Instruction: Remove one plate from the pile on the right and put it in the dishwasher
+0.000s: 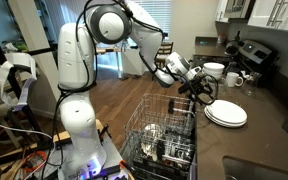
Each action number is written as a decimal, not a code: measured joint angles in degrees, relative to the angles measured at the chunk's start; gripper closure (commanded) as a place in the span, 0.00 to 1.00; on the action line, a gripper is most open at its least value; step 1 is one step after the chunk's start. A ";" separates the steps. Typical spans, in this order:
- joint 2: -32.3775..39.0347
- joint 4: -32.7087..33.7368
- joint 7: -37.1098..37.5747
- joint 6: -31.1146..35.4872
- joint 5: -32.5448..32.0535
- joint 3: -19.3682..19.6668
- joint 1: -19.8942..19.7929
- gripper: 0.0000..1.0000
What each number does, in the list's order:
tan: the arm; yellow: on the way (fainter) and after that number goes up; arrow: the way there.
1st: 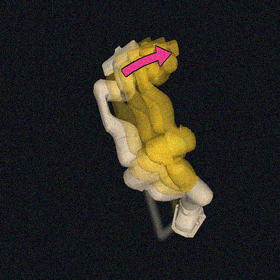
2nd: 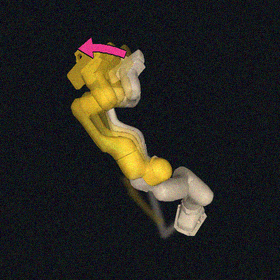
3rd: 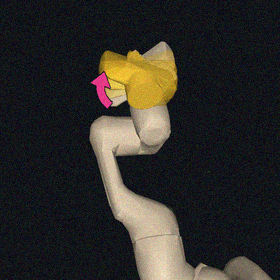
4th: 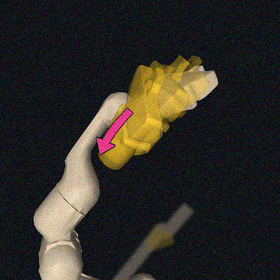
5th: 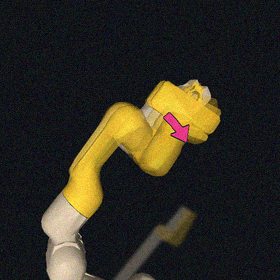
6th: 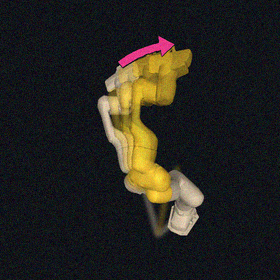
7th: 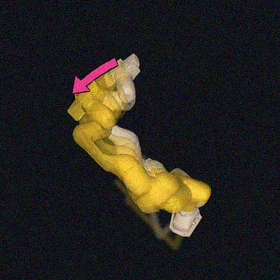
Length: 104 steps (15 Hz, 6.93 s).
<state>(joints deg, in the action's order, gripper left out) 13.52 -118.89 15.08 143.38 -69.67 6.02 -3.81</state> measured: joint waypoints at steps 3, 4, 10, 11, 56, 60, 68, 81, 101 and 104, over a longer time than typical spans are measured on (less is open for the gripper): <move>0.27 0.00 -0.08 1.83 0.00 0.13 -0.30 0.62; 0.33 0.00 -0.10 2.19 0.00 0.13 -0.42 0.69; 0.38 0.00 -0.12 3.00 -0.02 0.26 -0.50 0.55; 0.41 0.00 -0.12 3.03 -0.02 0.29 -0.50 0.49; -0.46 -1.01 -0.52 1.37 -0.54 -1.95 1.10 0.97; -0.46 -1.04 -0.52 0.47 -0.90 -1.94 1.15 0.97; -0.79 -1.04 0.46 -4.28 -6.02 -2.15 1.99 0.97; -1.74 -2.18 3.47 -8.20 -9.90 -3.25 2.63 0.97; -3.11 -4.73 10.33 -17.30 -13.42 -5.55 4.92 0.97; -3.30 -5.18 10.71 -18.00 -13.42 -6.14 4.93 0.97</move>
<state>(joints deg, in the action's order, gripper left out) 10.22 -124.08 25.79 125.38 -83.09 -0.12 1.12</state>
